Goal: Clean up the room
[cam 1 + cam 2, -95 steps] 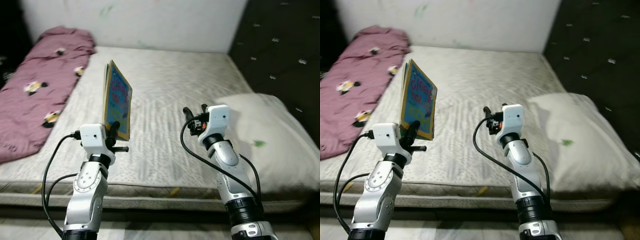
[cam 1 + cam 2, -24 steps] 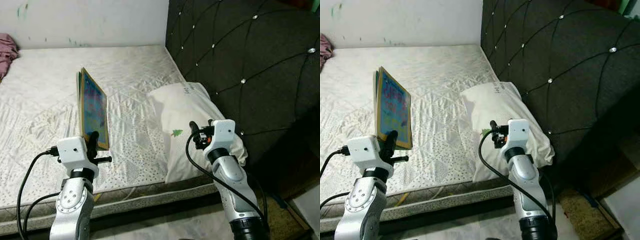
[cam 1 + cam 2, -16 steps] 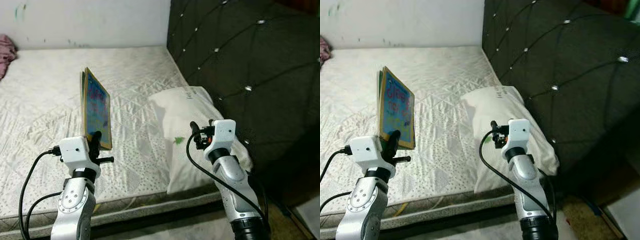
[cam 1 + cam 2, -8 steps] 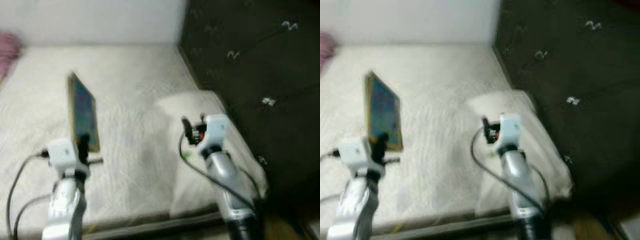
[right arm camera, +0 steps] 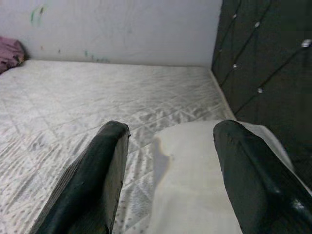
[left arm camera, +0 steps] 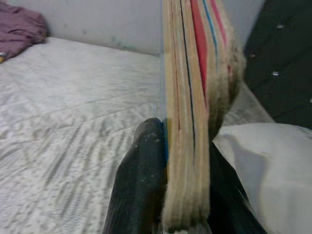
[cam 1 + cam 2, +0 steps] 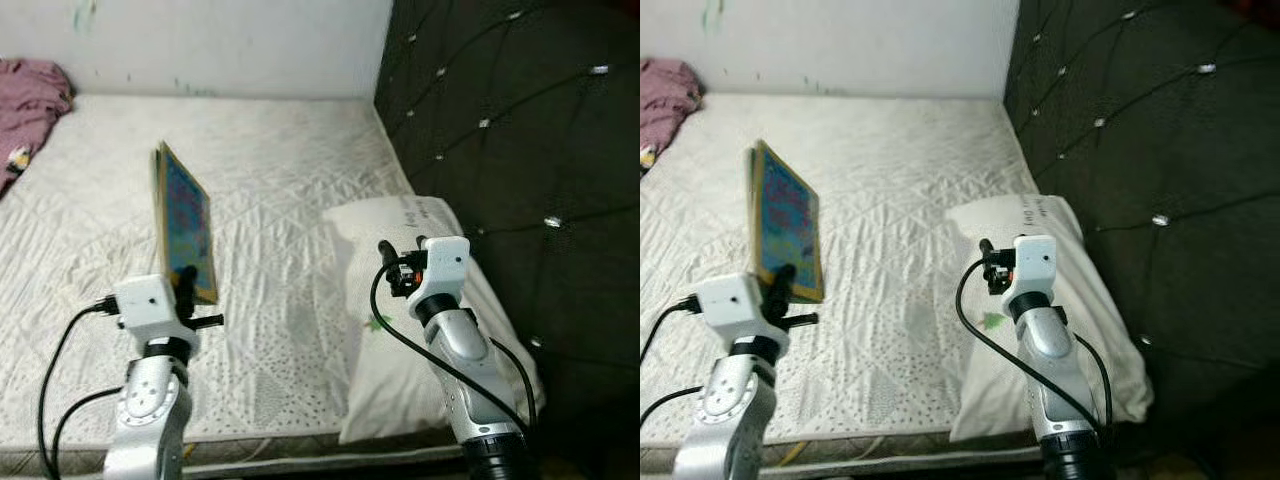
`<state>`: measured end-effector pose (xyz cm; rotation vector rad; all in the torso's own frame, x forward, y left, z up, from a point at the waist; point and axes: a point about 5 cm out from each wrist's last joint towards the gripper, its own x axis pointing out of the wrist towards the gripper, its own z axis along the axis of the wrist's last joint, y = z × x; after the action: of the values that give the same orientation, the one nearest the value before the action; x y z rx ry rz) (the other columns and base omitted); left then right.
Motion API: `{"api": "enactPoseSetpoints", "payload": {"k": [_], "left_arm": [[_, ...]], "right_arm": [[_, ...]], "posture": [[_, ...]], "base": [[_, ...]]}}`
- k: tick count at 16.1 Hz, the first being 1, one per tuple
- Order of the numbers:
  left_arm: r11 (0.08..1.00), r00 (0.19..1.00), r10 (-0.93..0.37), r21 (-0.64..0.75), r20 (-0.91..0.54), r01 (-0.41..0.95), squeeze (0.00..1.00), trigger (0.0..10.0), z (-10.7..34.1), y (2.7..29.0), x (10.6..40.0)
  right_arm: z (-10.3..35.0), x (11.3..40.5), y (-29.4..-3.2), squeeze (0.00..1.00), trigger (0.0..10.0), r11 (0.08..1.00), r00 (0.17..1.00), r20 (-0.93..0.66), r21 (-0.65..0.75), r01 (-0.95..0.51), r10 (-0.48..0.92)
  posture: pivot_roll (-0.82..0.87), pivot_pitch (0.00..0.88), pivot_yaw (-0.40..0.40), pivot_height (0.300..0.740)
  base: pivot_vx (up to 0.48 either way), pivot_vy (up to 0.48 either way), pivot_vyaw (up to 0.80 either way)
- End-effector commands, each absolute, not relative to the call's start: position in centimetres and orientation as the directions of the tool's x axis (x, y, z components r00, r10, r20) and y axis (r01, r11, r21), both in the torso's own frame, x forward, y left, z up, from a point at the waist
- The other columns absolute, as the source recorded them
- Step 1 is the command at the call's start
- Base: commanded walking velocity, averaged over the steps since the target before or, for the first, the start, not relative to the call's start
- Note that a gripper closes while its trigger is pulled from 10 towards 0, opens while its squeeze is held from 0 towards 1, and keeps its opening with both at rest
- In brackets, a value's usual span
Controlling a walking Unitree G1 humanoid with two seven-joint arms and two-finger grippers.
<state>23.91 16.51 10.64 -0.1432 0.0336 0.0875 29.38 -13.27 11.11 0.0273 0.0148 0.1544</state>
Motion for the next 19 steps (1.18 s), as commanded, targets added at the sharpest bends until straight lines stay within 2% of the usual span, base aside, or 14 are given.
{"api": "enactPoseSetpoints", "payload": {"k": [1,6,13,19], "left_arm": [[0.988,0.997,0.075,-0.134,-0.012,-0.075,0.00,10.0,11.29,16.38,24.16],[0.986,0.997,0.076,-0.145,-0.030,-0.079,0.00,10.0,11.09,16.34,24.23],[0.984,0.996,0.088,-0.153,-0.031,-0.092,0.00,10.0,11.10,16.32,24.52],[0.977,0.990,0.130,-0.167,-0.049,-0.137,0.00,10.0,10.93,16.81,24.64]], "right_arm": [[11.27,29.43,-13.74,0.00,10.0,0.990,0.990,-0.009,0.028,-0.138,0.139],[11.26,29.51,-13.59,0.00,10.0,0.989,0.989,-0.009,0.028,-0.147,0.147],[11.27,29.64,-13.52,0.00,10.0,0.988,0.988,-0.005,0.031,-0.153,0.153],[11.19,29.72,-13.47,0.00,10.0,0.987,0.988,-0.012,0.023,-0.157,0.157]], "posture": [[-0.05,0.028,-0.026,0.740],[-0.05,0.024,-0.027,0.740],[-0.06,0.018,-0.026,0.667],[-0.05,0.021,-0.032,0.662]], "base": [[0.000,0.000,0.00],[0.000,0.000,0.00],[0.000,0.000,0.00],[0.000,0.000,0.00]]}}
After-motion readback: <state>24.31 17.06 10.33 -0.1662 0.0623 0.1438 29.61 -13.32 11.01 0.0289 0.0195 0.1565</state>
